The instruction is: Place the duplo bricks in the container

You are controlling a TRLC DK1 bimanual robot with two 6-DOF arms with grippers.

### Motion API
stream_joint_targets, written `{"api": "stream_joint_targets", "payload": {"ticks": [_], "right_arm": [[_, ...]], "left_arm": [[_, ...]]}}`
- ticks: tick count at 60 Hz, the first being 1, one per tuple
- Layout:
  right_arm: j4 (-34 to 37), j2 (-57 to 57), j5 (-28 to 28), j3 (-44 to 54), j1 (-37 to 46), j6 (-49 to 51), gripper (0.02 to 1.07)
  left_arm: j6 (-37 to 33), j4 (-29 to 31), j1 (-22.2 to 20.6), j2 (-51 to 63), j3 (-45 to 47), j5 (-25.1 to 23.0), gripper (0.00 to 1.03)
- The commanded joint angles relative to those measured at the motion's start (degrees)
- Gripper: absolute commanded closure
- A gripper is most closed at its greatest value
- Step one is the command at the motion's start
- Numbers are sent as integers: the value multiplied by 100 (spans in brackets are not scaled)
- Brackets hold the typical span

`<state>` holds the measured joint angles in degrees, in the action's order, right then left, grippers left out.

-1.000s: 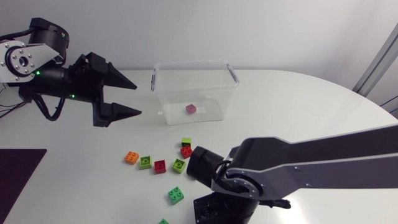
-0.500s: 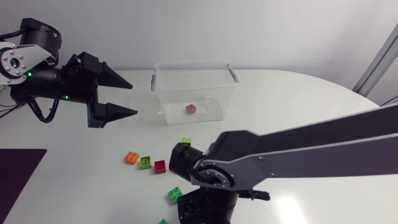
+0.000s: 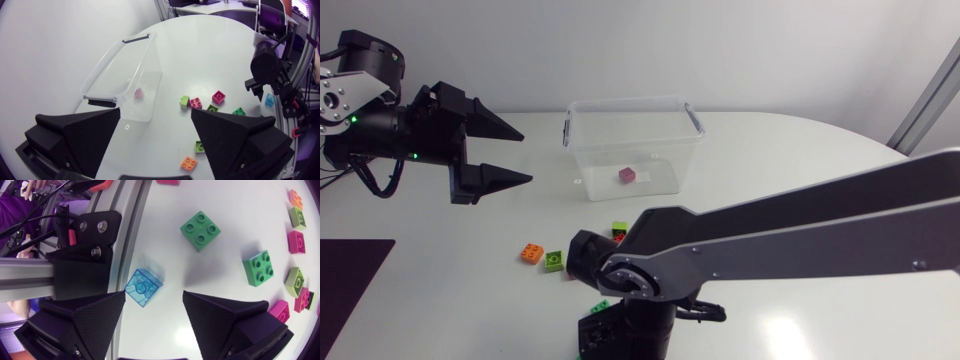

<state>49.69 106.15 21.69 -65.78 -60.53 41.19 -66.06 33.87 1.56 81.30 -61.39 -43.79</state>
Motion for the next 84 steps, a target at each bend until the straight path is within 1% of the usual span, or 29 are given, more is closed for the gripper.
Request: {"api": "stream_joint_targets", "payload": {"ticks": [1, 3, 4, 9, 11, 13, 17, 18, 24, 26, 29, 30, 42, 56, 64, 69, 72, 76, 78, 84], "right_arm": [[155, 292, 72, -155, -73, -6, 39], [199, 354, 98, -181, -73, 3, 45], [199, 372, 107, -190, -73, -6, 47], [287, 407, 125, -190, -81, -6, 49], [295, 415, 125, -181, -81, -6, 52], [287, 442, 125, -155, -81, -6, 58], [225, 512, 116, -93, -73, -6, 74], [216, 530, 125, -93, -73, -14, 76], [172, 538, 116, -75, -81, -76, 77], [146, 530, 125, -75, -90, -102, 80], [49, 503, 98, -58, -90, -225, 82], [23, 477, 98, -49, -90, -243, 85], [23, -15, -34, -58, 129, -357, 85], [5, -692, -350, -225, 938, -507, 85], [-311, -956, -535, -401, 1430, -770, 84], [-513, -1026, -587, -594, 1729, -885, 84], [-680, -1052, -728, -743, 1852, -972, 84], [-847, -1079, -877, -998, 2019, -1069, 84], [-953, -1079, -930, -1192, 2169, -1166, 84], [-1128, -1026, -1009, -1587, 2406, -1324, 84]], "left_arm": [[-144, 50, 46, -105, 153, -103, 4], [-144, 59, 55, -105, 153, -103, 4], [-144, 59, 55, -114, 153, -112, 4], [-161, 59, 99, -105, 144, -121, 4], [-188, 67, 116, -105, 153, -130, 4], [-188, 67, 125, -105, 153, -139, 4], [-205, 67, 134, -96, 162, -165, 4], [-205, 67, 134, -96, 162, -165, 4], [-223, 67, 125, -96, 153, -182, 4], [-223, 67, 125, -88, 153, -191, 4], [-223, 67, 125, -88, 144, -191, 4], [-223, 67, 134, -88, 144, -191, 4], [-223, 85, 125, -140, 180, -182, 4], [-249, 164, 20, -351, 408, -182, 4], [-741, 806, -7, -510, 478, -182, 4], [-979, 1052, -33, -685, 637, -182, 4], [-1278, 1351, -42, -808, 760, -174, 4], [-1849, 1931, -42, -923, 909, -130, 4], [-2174, 2273, -42, -1011, 1050, -15, 4], [-2745, 2783, -139, -1274, 1480, 169, 4]]}}
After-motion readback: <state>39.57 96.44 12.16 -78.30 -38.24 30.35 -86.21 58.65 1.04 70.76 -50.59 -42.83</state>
